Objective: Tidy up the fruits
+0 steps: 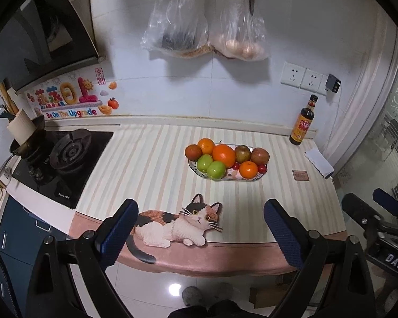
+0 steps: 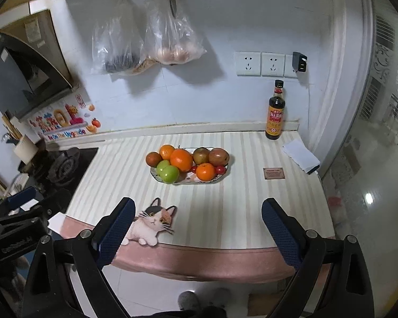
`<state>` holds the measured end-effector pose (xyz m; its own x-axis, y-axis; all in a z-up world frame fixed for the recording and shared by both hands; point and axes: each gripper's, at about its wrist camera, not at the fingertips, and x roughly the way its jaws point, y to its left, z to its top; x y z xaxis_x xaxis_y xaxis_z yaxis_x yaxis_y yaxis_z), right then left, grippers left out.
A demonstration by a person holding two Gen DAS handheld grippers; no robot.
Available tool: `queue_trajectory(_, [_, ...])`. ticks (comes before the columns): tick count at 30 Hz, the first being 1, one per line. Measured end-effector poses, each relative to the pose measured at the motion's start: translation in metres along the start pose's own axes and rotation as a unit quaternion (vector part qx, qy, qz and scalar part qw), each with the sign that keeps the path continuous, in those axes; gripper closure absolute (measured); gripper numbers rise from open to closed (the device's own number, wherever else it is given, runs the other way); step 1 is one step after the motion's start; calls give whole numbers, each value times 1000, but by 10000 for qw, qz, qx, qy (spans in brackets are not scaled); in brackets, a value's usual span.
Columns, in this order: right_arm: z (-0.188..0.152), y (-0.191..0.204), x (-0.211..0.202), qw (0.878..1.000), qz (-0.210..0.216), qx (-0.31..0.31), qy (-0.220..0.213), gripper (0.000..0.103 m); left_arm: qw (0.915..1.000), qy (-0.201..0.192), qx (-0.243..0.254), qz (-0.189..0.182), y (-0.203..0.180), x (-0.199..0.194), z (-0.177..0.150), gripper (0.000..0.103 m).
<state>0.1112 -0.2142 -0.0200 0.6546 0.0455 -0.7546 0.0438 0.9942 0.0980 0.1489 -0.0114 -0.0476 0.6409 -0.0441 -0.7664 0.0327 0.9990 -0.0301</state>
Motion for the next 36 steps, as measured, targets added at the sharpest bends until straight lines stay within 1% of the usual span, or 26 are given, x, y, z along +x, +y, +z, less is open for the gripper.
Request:
queue_trajectory(7, [23,-2,43,9998,-62,-31,212,5,9998,85,32,202,-2,30,16,1])
queue_trajectory(15, [43,-4,89,9986,-65,-27,523,5,9988,314,-1,368,1,69,32,1])
queue_trajectory(20, [51,-5,116,9976,-140,-37,677,5,9977,502,17,445,3,92,38,1])
queue_trajectory(26, [57,-3,131,9969,-181,-44,765,5,9970,662,33,412,3,110,43,1])
queue_trajectory(36, [55,-5,139,9959,-199,32,879,5,9968,722,69,333,0,120,48,1])
